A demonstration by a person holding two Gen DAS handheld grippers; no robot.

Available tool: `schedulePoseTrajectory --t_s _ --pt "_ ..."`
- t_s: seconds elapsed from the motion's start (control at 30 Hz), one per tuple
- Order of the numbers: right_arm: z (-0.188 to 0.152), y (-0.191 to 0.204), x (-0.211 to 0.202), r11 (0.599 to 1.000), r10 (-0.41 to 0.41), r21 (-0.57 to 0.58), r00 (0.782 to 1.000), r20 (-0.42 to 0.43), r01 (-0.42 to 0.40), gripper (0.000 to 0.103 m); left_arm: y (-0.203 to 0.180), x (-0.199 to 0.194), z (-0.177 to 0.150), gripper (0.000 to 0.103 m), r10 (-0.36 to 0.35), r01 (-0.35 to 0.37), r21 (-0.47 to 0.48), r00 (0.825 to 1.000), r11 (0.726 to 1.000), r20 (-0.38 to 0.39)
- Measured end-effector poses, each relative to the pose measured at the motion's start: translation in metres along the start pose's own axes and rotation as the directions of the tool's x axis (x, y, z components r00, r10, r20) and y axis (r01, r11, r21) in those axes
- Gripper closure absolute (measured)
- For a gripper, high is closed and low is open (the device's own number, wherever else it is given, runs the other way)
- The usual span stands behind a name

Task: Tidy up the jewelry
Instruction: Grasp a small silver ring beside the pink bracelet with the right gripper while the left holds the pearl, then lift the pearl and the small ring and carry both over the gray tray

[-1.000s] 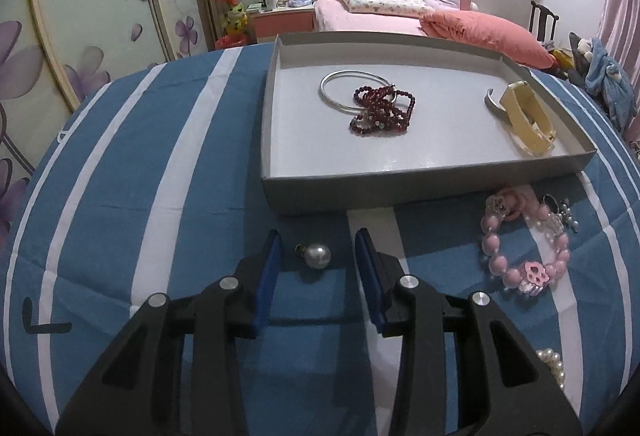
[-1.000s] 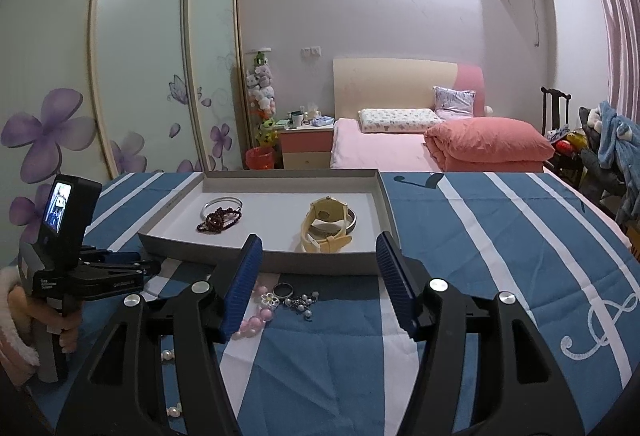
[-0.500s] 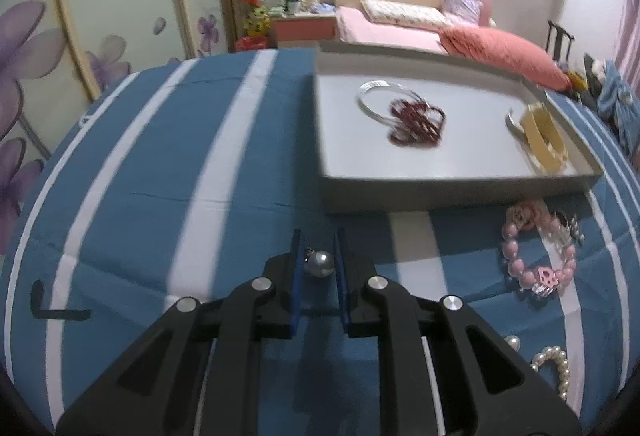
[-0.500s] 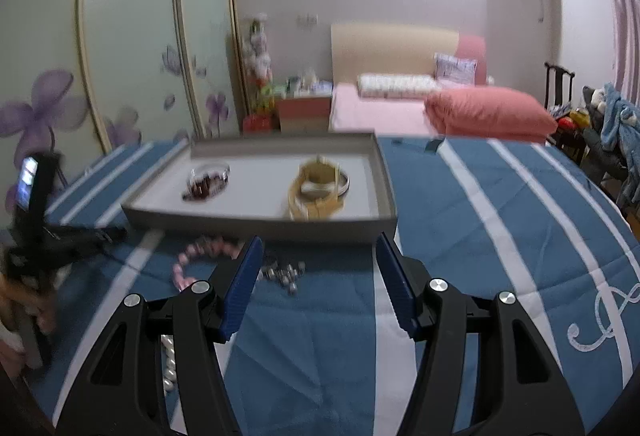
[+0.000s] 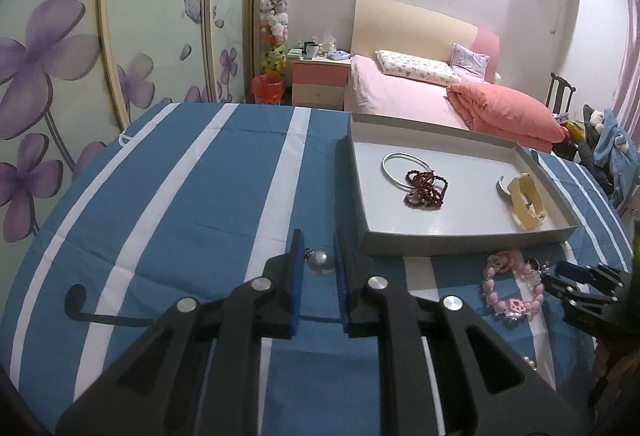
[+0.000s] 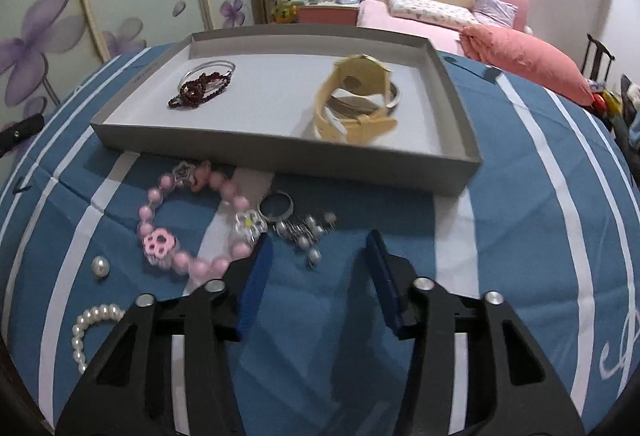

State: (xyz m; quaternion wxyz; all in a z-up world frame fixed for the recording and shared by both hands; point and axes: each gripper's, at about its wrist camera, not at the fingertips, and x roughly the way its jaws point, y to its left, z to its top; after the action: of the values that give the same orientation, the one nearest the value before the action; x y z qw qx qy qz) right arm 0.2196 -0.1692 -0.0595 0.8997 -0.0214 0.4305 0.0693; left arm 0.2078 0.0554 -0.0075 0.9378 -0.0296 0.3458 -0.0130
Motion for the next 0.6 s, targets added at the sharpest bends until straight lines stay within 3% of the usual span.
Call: schedulePoseTrajectory --t_s 0.07,0.13,0.37,0.6 --pt "0.003 0.001 0.003 1.0 0.011 -0.008 1.0 0.002 -0.011 0.068 -0.001 -0.001 0.0 0.088 -0.003 0.003 0.001 1.0 1.0 0.002" --pt "0.002 0.002 0.002 1.0 0.017 -0.023 1.0 0.002 -0.017 0.093 -0.002 -0.002 0.0 0.088 -0.004 0.004 0.005 1.0 1.0 0.003" --pt "-0.018 -0.011 -0.017 1.0 -0.003 0.008 1.0 0.008 0.003 0.094 -0.002 -0.007 0.0 0.088 -0.007 0.007 0.003 1.0 1.0 0.024" --pt "-0.02 -0.033 -0.056 0.995 -0.008 0.096 0.988 0.154 -0.007 0.096 -0.009 -0.019 0.001 0.088 -0.019 0.018 0.014 0.998 1.0 0.055"
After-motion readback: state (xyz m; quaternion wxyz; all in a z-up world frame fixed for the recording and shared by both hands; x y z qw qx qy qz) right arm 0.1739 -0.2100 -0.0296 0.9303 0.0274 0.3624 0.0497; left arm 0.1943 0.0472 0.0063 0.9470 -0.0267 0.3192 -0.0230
